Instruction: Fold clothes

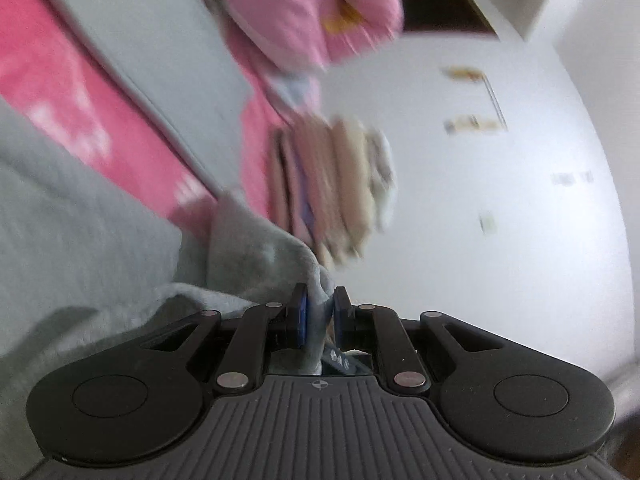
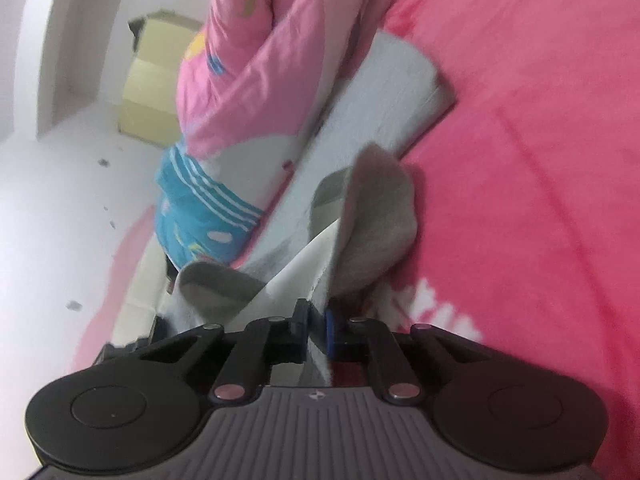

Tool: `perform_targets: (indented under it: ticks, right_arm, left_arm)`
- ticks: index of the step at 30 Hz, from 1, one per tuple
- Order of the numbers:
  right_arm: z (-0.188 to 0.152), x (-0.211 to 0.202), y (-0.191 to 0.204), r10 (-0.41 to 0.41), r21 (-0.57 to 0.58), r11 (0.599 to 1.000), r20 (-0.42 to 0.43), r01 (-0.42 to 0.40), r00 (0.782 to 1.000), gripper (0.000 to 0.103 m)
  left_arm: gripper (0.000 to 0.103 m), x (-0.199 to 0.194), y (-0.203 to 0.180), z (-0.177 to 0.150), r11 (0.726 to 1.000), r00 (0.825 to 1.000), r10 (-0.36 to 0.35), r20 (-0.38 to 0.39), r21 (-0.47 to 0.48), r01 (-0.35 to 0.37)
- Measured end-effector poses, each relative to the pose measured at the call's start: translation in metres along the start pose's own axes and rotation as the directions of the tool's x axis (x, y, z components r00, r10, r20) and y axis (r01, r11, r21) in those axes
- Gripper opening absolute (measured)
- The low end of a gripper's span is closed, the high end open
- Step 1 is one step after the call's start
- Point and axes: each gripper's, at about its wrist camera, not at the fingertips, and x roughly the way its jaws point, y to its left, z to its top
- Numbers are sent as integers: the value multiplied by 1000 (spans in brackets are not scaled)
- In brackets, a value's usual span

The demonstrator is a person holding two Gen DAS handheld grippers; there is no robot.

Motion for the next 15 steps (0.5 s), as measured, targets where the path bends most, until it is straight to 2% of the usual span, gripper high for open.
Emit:
perform_targets:
  ticks: [1,3,5,7,9,10,12,15]
  right_arm:
    - [-4,-13,1,5,-8,1000,17,-5,1000,2]
    - [-15,-44,4,-15,-45,999,70,18,997,1]
    - [-27,-79,4,-45,-61,997,126,53,991,1]
    - [-40,-110,-2,-93,-56,993,174,104,980,1]
    - [-52,-131,-12,-160,-36,985,195,170,968,1]
    - [-57,-138,-18,-191,-15,980,198,198,961,1]
    - [-64,-147,-27,-242,5,969,209,246,948,1]
    - [-57,-145,-26,-240,7,970,218,244,946,1]
  left_arm:
    - [11,6,-6,-9,1000,999,-13,-34,21,14]
    - [11,20,-13,-29,998,992,-23,-121,51,29]
    - [12,34,-14,-51,997,977,-10,-215,74,27]
    - [14,49,-12,-71,990,953,57,-296,139,-16]
    - [17,58,-6,-84,979,929,132,-346,192,-68]
    - [19,60,-2,-90,974,917,164,-364,209,-91]
    - [21,60,3,-94,970,910,188,-369,214,-114]
    - [28,50,-2,-93,961,922,203,-330,246,-124]
